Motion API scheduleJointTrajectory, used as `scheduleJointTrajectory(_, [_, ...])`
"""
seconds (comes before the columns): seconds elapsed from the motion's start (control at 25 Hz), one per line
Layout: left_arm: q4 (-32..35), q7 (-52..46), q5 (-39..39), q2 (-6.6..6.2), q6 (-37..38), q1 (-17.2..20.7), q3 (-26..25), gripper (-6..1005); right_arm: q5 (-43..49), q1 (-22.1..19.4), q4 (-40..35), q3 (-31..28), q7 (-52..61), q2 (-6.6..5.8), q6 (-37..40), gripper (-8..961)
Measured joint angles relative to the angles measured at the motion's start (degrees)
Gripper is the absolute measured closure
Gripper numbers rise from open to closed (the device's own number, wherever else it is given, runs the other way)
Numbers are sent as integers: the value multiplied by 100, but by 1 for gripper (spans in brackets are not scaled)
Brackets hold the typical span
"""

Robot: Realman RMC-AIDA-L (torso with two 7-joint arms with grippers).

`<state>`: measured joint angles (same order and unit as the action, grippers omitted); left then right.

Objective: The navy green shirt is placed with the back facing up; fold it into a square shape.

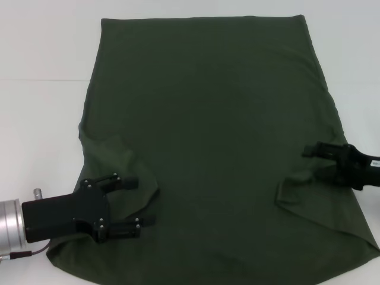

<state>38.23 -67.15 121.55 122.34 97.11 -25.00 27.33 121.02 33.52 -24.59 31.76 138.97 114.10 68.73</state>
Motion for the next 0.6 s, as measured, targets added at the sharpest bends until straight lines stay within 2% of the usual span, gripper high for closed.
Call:
scheduleJointTrajectory(0.4, [0,0,0,0,0,47,0,122,-3,398,-18,95,-105,99,-34,163])
scheduleJointTrajectory(0.52, [0,0,0,0,6,66,1,122,-3,423,-34,103,-132,92,-9,163])
scheduleJointTrajectory(0.6, [-25,0,-11,-1,10,76,0,122,-1,335,-49,101,-133,39,45,163])
